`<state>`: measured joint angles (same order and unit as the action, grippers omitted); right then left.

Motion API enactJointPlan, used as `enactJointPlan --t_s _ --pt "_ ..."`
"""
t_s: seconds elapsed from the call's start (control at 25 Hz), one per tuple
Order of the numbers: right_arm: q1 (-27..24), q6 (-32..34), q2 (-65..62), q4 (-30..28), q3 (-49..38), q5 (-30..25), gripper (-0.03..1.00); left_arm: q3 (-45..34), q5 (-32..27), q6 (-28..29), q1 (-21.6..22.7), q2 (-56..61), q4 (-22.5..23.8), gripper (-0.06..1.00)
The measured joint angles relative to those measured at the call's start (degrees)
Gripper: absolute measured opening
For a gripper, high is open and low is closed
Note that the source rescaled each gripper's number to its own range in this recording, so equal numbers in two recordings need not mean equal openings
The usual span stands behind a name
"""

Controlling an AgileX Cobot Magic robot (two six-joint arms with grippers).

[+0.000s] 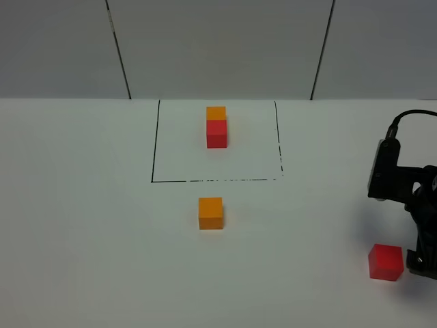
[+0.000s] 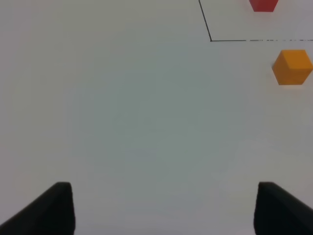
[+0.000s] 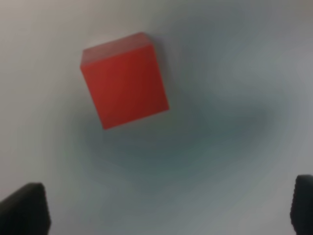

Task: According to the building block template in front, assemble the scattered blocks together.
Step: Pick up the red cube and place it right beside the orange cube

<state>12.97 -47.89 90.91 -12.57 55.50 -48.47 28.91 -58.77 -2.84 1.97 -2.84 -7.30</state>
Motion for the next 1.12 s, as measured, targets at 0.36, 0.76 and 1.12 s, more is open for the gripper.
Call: enactJointPlan --t_s 0.36,0.76,1.12 --pt "0.0 -8.1 6.3 6.5 0.5 3.8 1.0 0.0 0.0 0.0 0.0 0.0 0.0 0.88" --pt "0.0 -8.9 12.3 7.2 0.5 7.6 1.0 0.0 0.0 0.0 0.0 0.0 0.0 0.88" --pt "-1.5 -8.9 16.1 6.1 0.5 9.3 0.98 0.0 0.0 0.0 0.0 0.0 0.0 0.88"
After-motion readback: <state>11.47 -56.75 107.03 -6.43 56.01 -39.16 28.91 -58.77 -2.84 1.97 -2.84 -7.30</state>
